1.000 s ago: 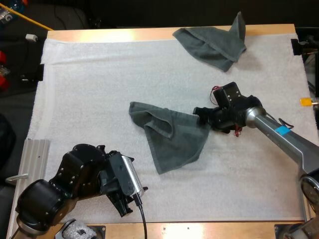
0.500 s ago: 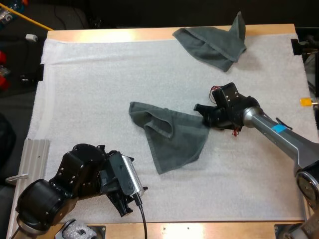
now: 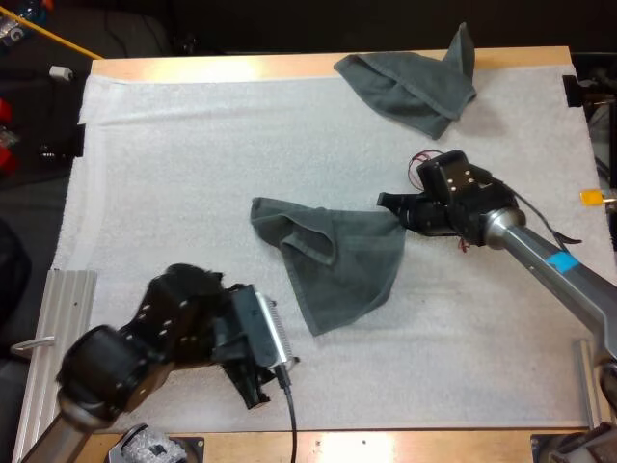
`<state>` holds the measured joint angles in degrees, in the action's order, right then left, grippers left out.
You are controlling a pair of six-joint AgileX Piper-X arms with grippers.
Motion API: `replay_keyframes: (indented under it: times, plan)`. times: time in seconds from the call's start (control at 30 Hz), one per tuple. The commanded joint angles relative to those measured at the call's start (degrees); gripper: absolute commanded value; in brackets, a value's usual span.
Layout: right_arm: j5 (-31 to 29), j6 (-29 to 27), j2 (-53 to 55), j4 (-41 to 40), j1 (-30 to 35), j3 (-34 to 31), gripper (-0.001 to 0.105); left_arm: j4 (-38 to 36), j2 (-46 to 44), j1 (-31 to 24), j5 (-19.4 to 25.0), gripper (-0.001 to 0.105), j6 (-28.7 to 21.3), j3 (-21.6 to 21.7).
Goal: Pick towel from pile, fold and stack
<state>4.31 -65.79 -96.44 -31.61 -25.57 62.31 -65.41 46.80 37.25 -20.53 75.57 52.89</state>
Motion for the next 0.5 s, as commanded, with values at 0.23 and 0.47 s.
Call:
replay_keyframes:
  times: [0.23,0.47]
  plan:
    - [-1.93,-3.92,2.83,-5.42,-0.01,0.0,0.0,4.68,10.36,8.72,8.06,0.069,-1.52,0.3]
    - [-1.93,-5.11,2.83,-6.63,-0.01,0.0,0.0,7.74,21.91,12.63,10.94,0.069,-1.52,0.3]
